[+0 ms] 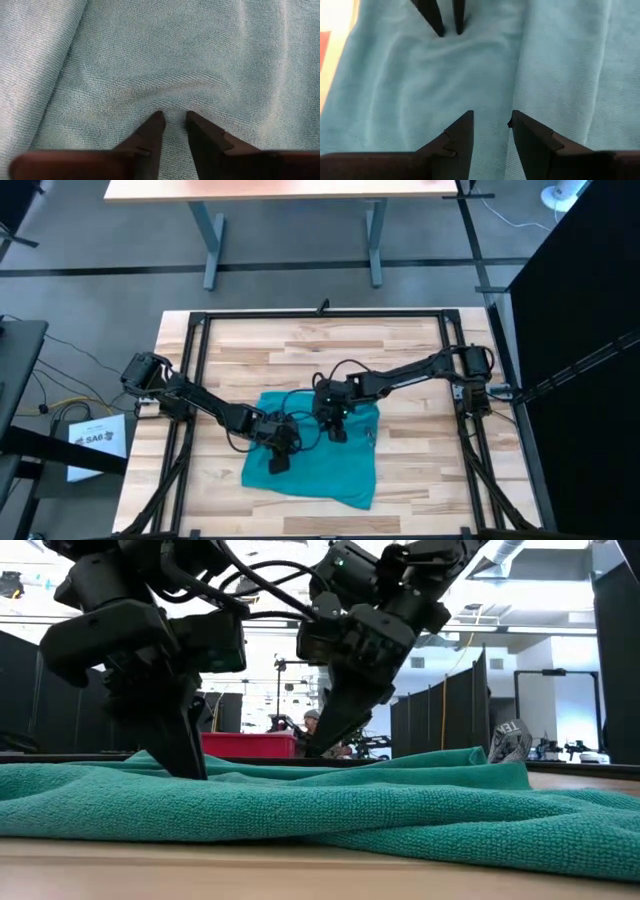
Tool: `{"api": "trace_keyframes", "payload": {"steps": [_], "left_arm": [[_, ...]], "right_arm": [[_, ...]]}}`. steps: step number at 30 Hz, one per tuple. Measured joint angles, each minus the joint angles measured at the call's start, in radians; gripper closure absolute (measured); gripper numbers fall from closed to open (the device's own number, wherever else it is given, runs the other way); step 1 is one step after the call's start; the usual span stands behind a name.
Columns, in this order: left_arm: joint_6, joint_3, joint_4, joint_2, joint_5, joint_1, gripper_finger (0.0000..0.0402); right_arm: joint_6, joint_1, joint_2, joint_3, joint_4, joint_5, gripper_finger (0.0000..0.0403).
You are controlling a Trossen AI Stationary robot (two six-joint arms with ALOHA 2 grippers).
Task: Roll towel
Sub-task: Roll the blue towel
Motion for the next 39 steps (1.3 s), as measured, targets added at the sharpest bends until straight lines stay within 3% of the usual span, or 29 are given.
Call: {"api": "trace_keyframes", "payload": {"steps": [5,20,34,39], "left_arm": [[0.000,0.000,0.001,0.000,0.009,-0.001,0.0359],[-0.018,0.000,-0.002,0.000,0.024,-0.002,0.0363],[-0.030,0.000,0.000,0.000,0.040,-0.008,0.0363],[-0.032,0.000,0.000,0.000,0.042,-0.011,0.0363]], "right_arm": [[-0.003,0.004,0.000,0.000,0.018,-0.007,0.0283],[0.017,-0.002,0.077,0.001,0.087,-0.037,0.0283],[0.018,-0.154,0.067,0.007,0.063,-0.031,0.0283],[-0.025,-0.235,0.061,0.082,0.001,-0.026,0.0283]]}}
